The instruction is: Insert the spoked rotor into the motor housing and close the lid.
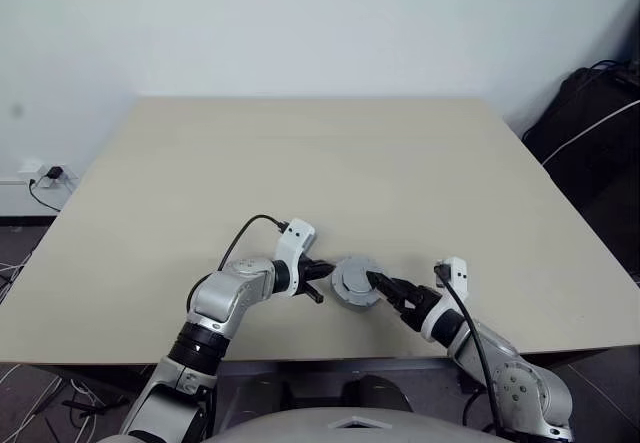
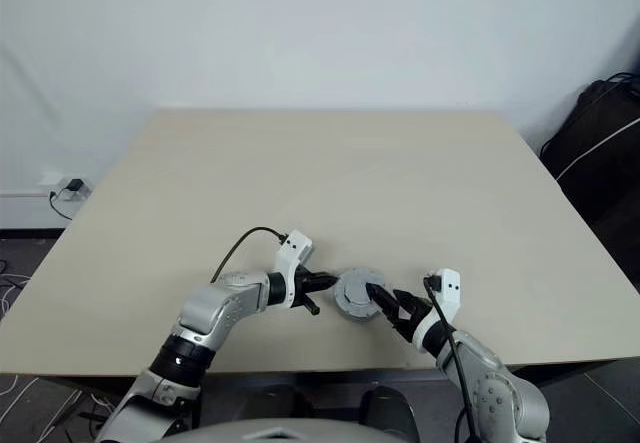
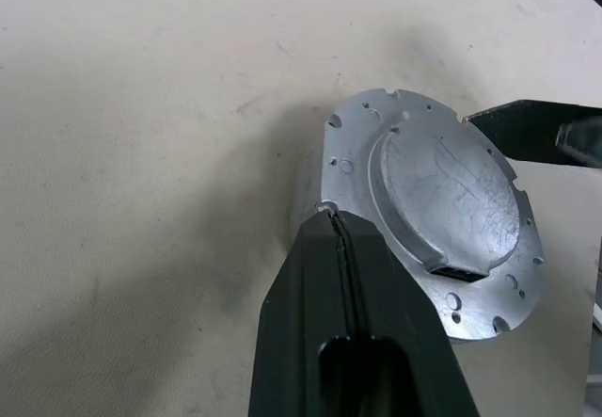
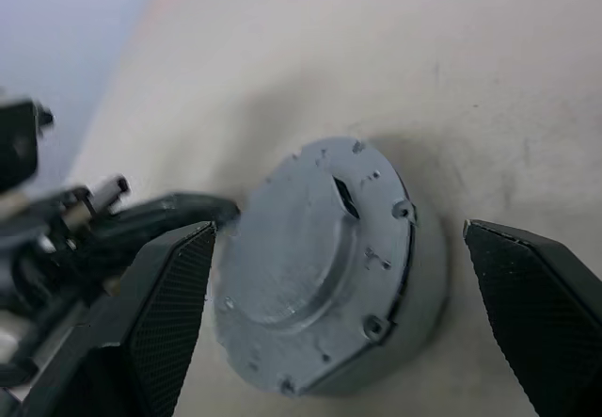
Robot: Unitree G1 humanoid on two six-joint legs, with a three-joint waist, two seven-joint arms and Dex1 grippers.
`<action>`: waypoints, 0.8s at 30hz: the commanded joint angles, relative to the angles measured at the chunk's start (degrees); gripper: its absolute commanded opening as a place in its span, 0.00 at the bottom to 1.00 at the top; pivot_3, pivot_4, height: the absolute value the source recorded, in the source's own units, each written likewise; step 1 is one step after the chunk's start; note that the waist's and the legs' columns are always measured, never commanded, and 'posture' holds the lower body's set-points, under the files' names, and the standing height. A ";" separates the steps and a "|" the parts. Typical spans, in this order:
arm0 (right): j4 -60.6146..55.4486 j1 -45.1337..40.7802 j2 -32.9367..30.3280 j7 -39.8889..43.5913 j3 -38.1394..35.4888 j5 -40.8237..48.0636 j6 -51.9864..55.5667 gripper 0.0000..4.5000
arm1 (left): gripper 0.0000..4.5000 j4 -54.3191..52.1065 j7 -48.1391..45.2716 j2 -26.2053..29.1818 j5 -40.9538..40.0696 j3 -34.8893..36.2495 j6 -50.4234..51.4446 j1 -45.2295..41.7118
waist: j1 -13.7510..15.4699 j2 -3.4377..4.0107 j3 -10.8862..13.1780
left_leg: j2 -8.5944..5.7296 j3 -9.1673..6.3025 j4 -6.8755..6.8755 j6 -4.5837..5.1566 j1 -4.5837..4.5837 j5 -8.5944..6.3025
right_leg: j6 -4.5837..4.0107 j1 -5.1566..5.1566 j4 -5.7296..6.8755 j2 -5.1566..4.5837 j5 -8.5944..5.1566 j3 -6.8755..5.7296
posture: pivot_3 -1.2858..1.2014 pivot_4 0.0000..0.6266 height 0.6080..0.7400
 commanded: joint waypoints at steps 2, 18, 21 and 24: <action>-0.22 -1.60 1.88 -3.59 -2.82 5.42 2.93 1.00 | 0.00 -2.46 -1.27 -0.23 -0.82 -1.69 -0.12 -0.84 | 0.00 0.03 0.00 | 0.00 0.00 -0.01 0.00 0.00 0.00 | 0.00 -0.01 -0.01 0.00 0.00 0.01 | 0.52 0.00 1.00; 2.31 -2.69 2.94 -11.40 -4.48 15.70 14.05 1.00 | 0.00 -2.85 -0.84 0.39 -0.95 -1.44 0.02 -0.45 | -0.16 0.14 -0.02 | 0.00 0.01 -0.05 0.00 0.00 0.00 | -0.01 -0.02 -0.01 0.01 -0.01 0.01 | 0.52 0.00 1.00; 2.88 -2.73 3.49 -11.30 -5.52 21.07 16.35 1.00 | 0.00 -2.85 -0.77 0.40 -0.96 -1.37 0.06 -0.46 | -0.22 0.14 -0.02 | 0.00 0.01 -0.06 0.01 0.00 0.00 | -0.01 -0.02 -0.02 0.01 -0.01 0.00 | 0.52 0.00 1.00; 3.94 -3.09 4.56 -11.88 -6.76 25.12 16.95 1.00 | 0.00 -2.77 -0.78 0.42 -0.96 -1.36 0.03 -0.48 | -0.64 0.16 0.00 | 0.01 0.01 -0.07 0.01 0.00 0.00 | -0.01 -0.03 -0.01 0.03 -0.01 0.01 | 0.52 0.00 1.00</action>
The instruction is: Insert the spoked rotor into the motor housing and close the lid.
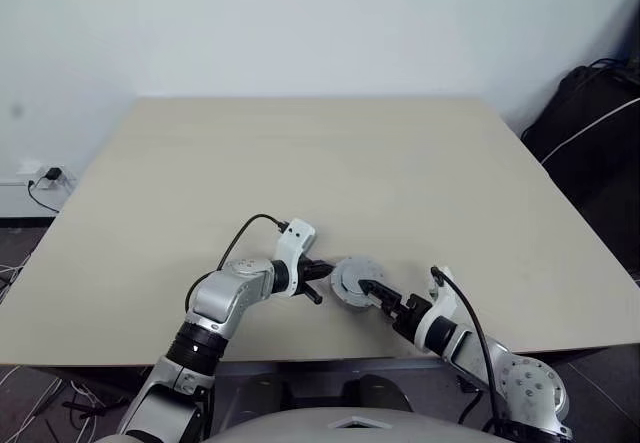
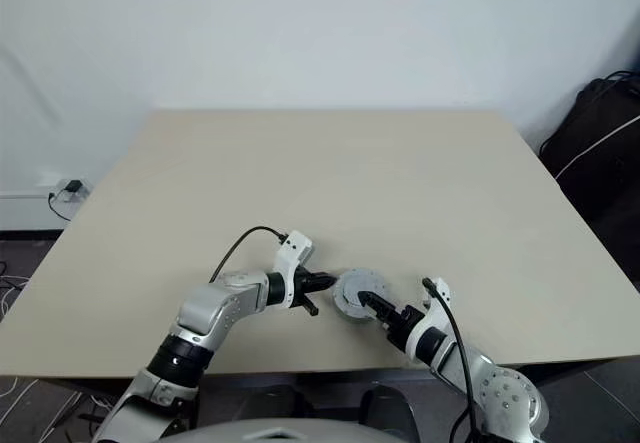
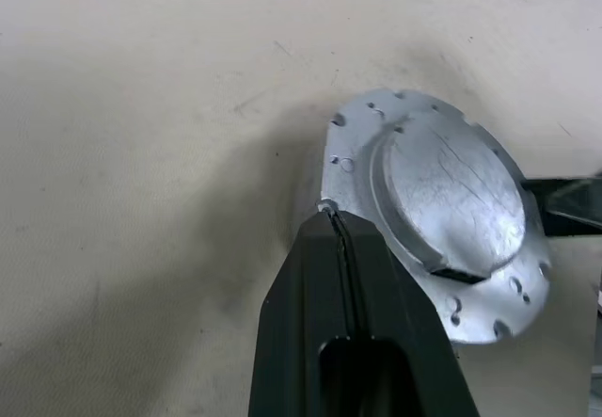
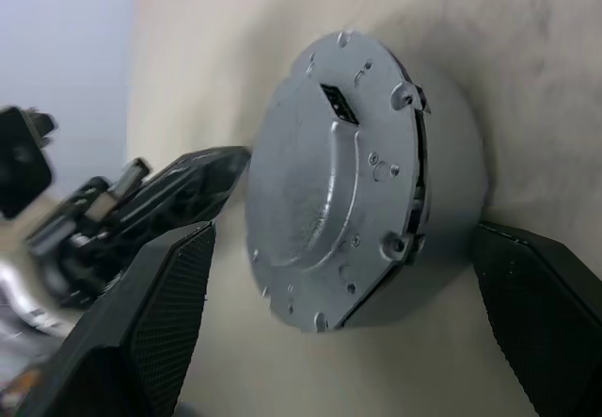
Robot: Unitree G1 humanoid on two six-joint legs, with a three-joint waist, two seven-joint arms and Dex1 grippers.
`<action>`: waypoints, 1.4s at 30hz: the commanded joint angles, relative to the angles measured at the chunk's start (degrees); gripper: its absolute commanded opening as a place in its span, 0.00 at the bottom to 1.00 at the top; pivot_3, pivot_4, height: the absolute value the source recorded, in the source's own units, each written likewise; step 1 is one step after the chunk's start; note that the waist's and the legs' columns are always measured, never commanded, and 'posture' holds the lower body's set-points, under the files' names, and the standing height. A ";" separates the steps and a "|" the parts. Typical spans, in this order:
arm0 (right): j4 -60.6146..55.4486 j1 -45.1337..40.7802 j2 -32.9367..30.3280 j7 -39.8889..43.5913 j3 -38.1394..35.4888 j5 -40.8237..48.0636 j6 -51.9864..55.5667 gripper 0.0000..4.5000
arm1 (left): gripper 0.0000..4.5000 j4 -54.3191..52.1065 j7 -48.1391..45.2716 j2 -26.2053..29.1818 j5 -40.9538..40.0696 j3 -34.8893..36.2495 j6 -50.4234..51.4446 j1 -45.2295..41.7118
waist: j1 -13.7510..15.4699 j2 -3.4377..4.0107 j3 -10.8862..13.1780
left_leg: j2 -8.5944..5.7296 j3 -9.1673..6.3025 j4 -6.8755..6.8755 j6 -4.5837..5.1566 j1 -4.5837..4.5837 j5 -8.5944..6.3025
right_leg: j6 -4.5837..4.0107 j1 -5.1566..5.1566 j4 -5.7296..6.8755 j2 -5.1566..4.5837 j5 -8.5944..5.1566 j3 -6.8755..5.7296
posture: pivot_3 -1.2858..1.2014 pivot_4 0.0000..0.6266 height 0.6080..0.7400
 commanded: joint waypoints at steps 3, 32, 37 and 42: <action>-0.06 -1.65 2.05 -1.09 -1.19 8.27 -0.22 0.96 | 0.00 -2.18 -0.80 -0.40 -0.90 -0.97 0.06 -0.51 | -0.42 0.11 0.07 | 0.01 0.00 -0.01 0.06 0.00 -0.04 | 0.00 -0.01 0.01 0.01 0.00 0.00 | 0.52 0.00 1.00; -2.24 1.71 3.33 -6.40 0.80 13.55 -5.53 0.27 | 0.00 -7.29 15.47 -10.03 -1.99 14.93 -11.41 7.67 | -0.66 0.19 0.21 | 0.04 0.00 -0.08 0.23 -0.02 -0.14 | 0.01 -0.06 -0.02 0.02 0.00 0.08 | 0.52 0.00 1.00; -3.31 -0.06 4.78 -6.74 1.37 17.05 -8.46 0.27 | 0.00 -12.01 17.99 -14.83 -11.29 22.02 -6.50 14.01 | -0.67 0.29 0.39 | 0.06 0.01 -0.09 0.24 -0.03 -0.14 | -0.02 -0.08 -0.02 0.05 -0.02 0.03 | 0.52 0.00 1.00; -2.80 -2.77 4.77 -7.63 2.24 20.02 -10.24 0.27 | 0.00 -15.46 19.23 -18.93 -28.05 29.75 -0.61 18.24 | -0.57 0.21 0.61 | 0.05 0.01 -0.04 0.27 -0.08 -0.16 | 0.03 -0.08 -0.06 0.05 0.00 0.02 | 0.52 0.00 1.00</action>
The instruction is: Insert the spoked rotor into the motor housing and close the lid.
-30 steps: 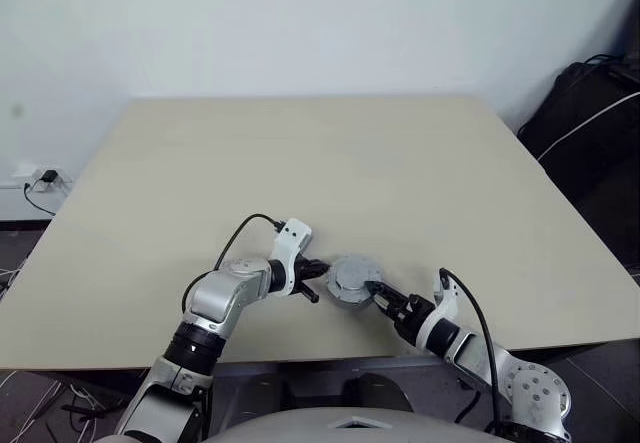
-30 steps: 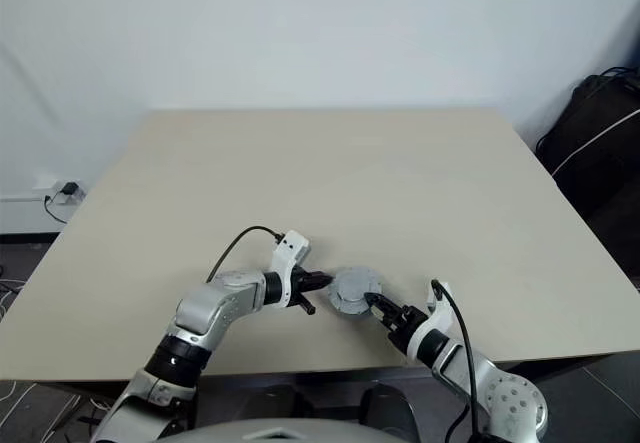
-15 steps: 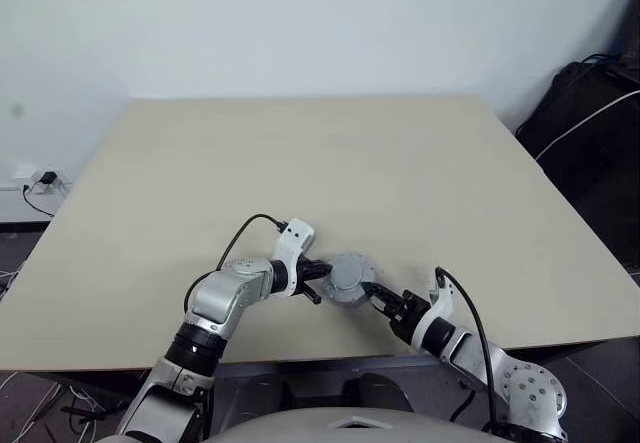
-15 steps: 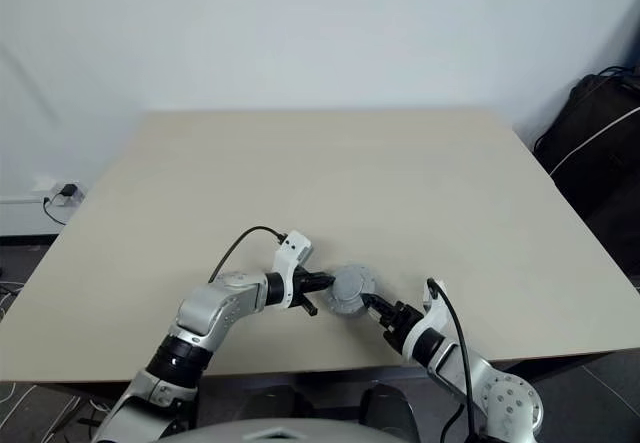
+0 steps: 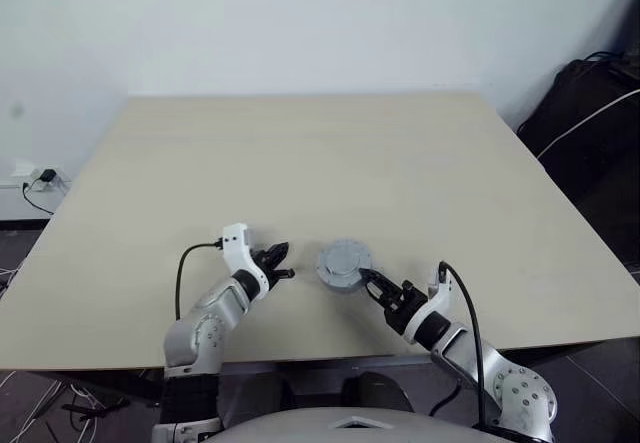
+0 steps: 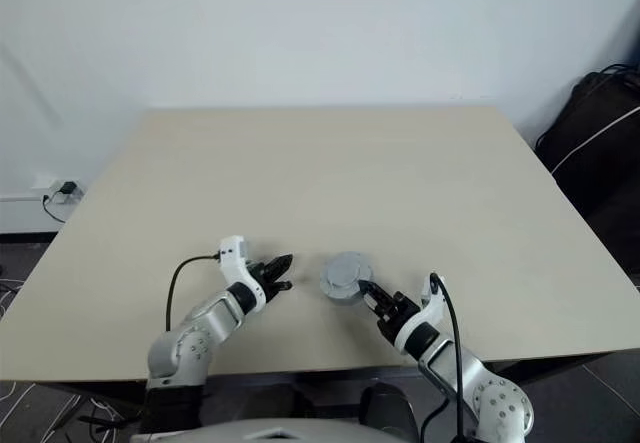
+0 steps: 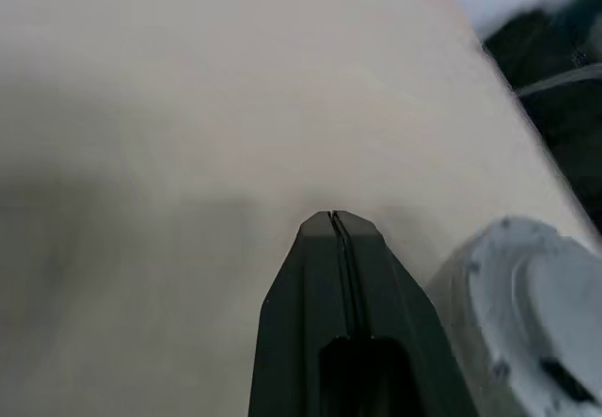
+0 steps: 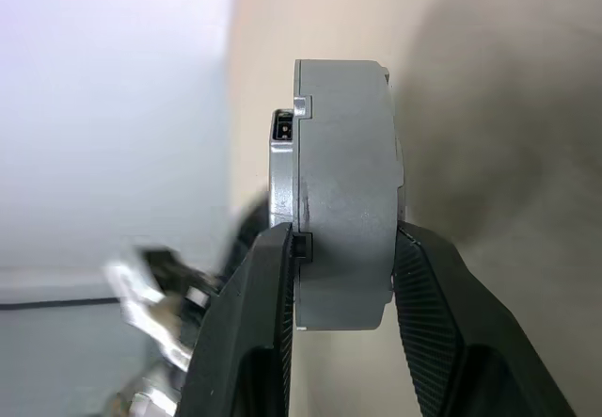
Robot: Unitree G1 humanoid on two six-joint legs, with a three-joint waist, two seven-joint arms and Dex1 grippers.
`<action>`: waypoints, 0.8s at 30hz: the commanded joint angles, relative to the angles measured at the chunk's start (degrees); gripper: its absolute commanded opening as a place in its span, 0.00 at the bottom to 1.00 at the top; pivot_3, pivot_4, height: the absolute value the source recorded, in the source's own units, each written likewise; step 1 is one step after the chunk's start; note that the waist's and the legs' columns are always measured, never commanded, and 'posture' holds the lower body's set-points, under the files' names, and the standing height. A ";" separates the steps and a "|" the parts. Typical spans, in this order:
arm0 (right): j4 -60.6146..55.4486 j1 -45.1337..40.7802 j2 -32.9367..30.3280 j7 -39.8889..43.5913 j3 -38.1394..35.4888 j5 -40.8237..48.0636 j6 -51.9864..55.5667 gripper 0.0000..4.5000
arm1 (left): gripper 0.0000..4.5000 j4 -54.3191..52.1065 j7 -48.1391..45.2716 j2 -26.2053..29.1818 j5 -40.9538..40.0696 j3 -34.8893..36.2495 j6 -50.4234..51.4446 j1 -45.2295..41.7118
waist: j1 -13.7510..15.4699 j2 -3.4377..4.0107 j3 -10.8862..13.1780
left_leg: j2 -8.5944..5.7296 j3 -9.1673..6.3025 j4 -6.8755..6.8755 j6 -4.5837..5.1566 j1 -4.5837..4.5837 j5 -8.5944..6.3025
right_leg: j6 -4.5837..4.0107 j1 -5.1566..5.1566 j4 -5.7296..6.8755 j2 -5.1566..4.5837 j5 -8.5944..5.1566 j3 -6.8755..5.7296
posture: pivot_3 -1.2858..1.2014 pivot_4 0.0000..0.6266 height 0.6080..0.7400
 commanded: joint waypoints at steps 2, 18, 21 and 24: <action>-2.28 -3.05 0.27 0.42 0.99 4.86 -2.37 0.27 | 0.00 -5.04 2.21 -6.93 -14.59 4.15 3.48 1.74 | 0.07 -0.03 0.04 | -0.01 0.00 0.00 0.02 0.00 -0.01 | 0.01 0.02 -0.02 0.00 0.00 0.00 | 0.52 0.00 1.00; 0.62 -13.18 -1.71 0.52 4.82 6.85 -3.93 0.27 | 0.99 -2.85 10.40 -8.58 -47.71 -3.35 3.00 9.29 | -0.11 -0.13 0.22 | -0.02 0.07 0.02 -0.22 0.00 0.13 | 0.00 0.04 -0.03 0.11 0.01 0.01 | 0.52 0.00 1.00; 0.56 -13.13 -2.62 0.22 6.36 7.53 -2.63 0.27 | 1.00 -2.26 9.50 -8.01 -49.29 -5.14 1.54 9.36 | -0.11 -0.13 0.22 | -0.02 0.08 0.01 -0.22 -0.01 0.13 | -0.01 0.04 -0.03 0.12 0.01 0.02 | 0.52 0.00 1.00; -0.16 -12.22 -3.88 -0.36 7.60 9.61 -1.37 0.27 | 1.00 -1.96 8.75 -7.51 -50.25 -6.63 -0.14 9.41 | -0.14 -0.13 0.22 | -0.02 0.10 0.01 -0.22 -0.02 0.13 | -0.01 0.04 -0.03 0.12 0.01 0.03 | 0.52 0.00 1.00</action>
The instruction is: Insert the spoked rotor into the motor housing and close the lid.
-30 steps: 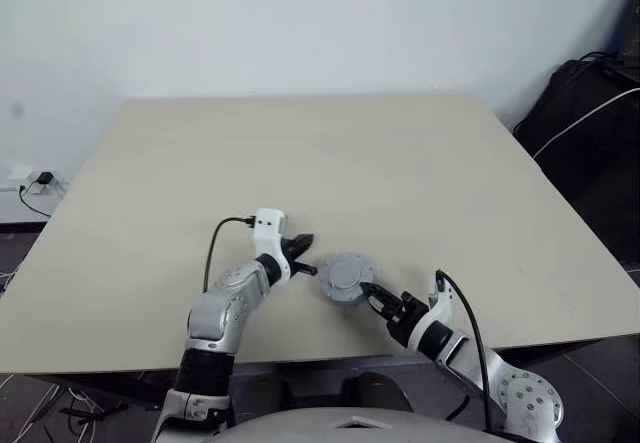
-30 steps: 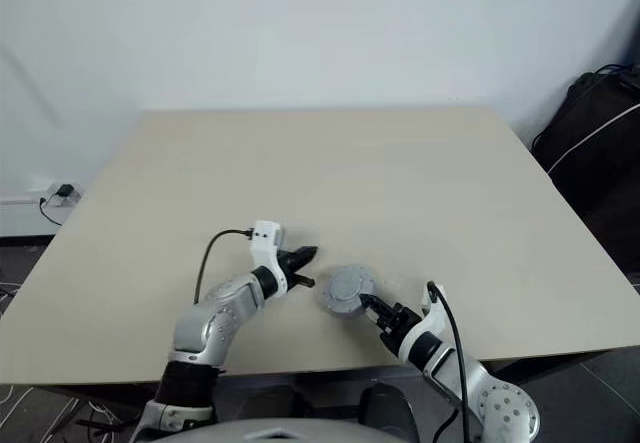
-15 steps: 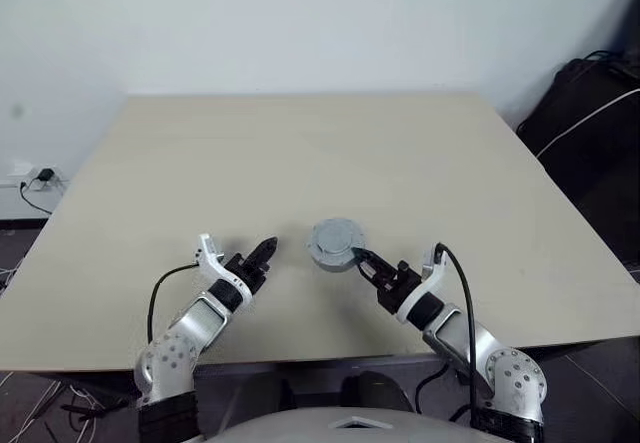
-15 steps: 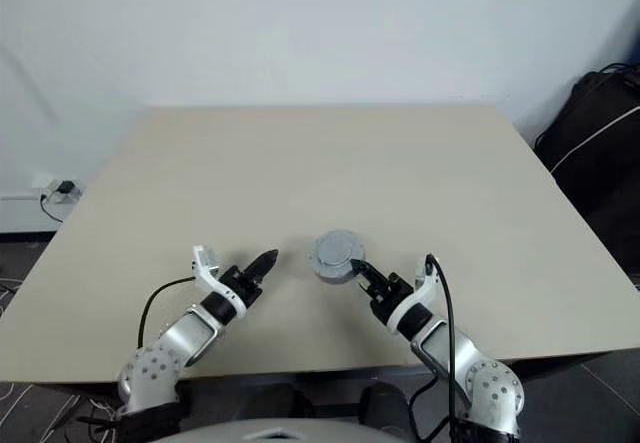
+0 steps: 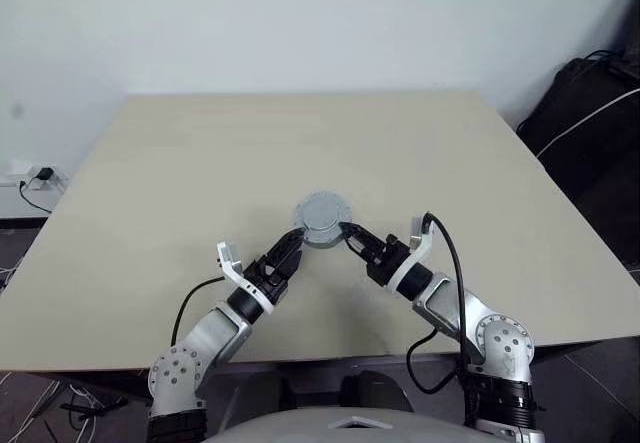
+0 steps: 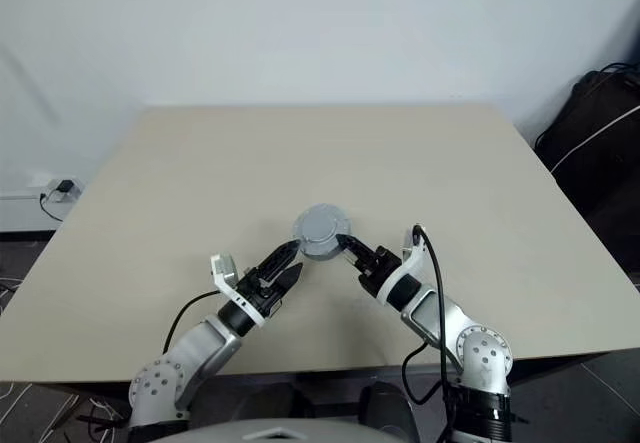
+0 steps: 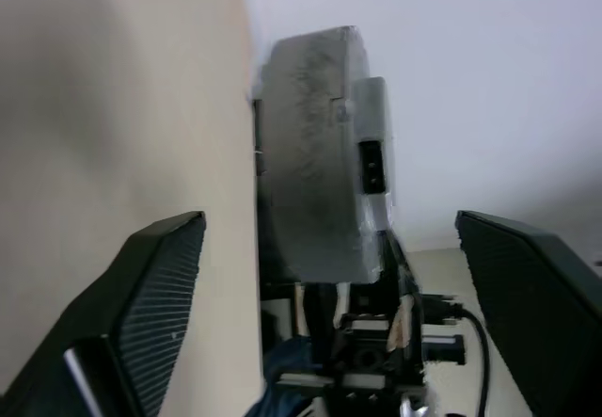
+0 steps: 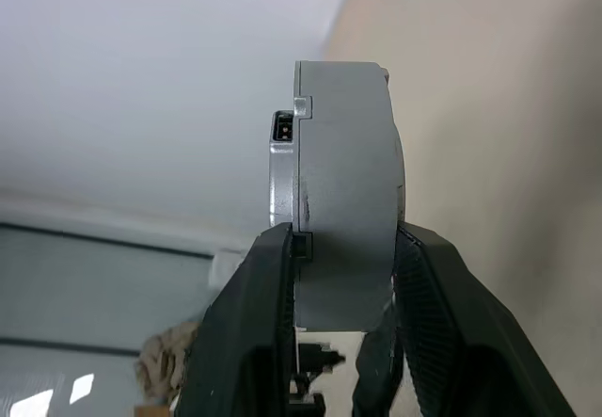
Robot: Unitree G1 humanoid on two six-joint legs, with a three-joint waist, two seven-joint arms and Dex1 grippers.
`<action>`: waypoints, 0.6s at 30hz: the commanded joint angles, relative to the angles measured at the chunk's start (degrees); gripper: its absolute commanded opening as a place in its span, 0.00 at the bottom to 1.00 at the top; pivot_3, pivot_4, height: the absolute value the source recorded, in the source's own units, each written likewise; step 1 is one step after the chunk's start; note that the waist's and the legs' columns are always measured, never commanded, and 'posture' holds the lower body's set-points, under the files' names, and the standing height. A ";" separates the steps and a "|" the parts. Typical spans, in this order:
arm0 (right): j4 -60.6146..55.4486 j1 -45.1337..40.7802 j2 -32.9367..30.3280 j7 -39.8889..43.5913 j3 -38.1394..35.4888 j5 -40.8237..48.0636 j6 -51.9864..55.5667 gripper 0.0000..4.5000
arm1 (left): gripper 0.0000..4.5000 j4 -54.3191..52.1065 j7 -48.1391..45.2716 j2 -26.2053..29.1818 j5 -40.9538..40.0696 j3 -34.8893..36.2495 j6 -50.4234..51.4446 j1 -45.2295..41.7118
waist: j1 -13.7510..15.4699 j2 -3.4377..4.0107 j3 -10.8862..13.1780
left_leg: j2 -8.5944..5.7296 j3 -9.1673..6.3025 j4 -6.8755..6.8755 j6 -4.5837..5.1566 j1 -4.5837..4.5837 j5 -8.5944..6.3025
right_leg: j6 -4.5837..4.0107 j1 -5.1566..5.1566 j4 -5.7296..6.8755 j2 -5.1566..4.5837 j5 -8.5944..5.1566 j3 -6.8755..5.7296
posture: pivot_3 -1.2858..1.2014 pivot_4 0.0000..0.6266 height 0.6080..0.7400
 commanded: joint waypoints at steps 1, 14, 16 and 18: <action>-2.74 -0.18 -0.87 0.54 1.23 5.52 1.13 0.27 | 1.00 -0.10 -1.73 -7.57 -2.39 -2.63 -2.05 1.54 | -0.02 0.00 0.00 | 0.00 0.00 0.00 0.00 0.00 0.00 | 0.00 0.00 0.00 0.00 0.00 0.00 | 0.52 0.00 1.00; -5.86 3.03 -7.18 -3.01 5.17 14.95 -0.03 0.27 | 1.00 3.16 -4.74 -6.54 -4.48 -6.37 -4.72 -0.16 | -0.16 -0.06 0.03 | 0.01 0.01 0.03 0.25 0.01 -0.15 | 0.01 0.00 0.00 -0.01 0.00 0.00 | 0.52 0.00 1.00; -6.06 3.16 -7.84 -3.43 5.07 15.39 -0.80 0.27 | 0.92 3.46 -4.79 -6.59 -4.60 -6.52 -4.98 -0.34 | -0.15 -0.07 0.04 | 0.01 0.01 0.03 0.26 0.00 -0.15 | 0.01 0.00 -0.01 -0.01 0.00 0.01 | 0.52 0.00 1.00; -6.13 3.20 -8.25 -3.57 5.01 15.66 -1.45 0.27 | 0.80 3.45 -5.24 -6.62 -4.77 -6.57 -5.11 -0.43 | -0.14 -0.10 0.06 | 0.00 0.01 0.03 0.26 0.00 -0.15 | 0.02 0.01 -0.01 -0.01 0.00 0.00 | 0.52 0.00 1.00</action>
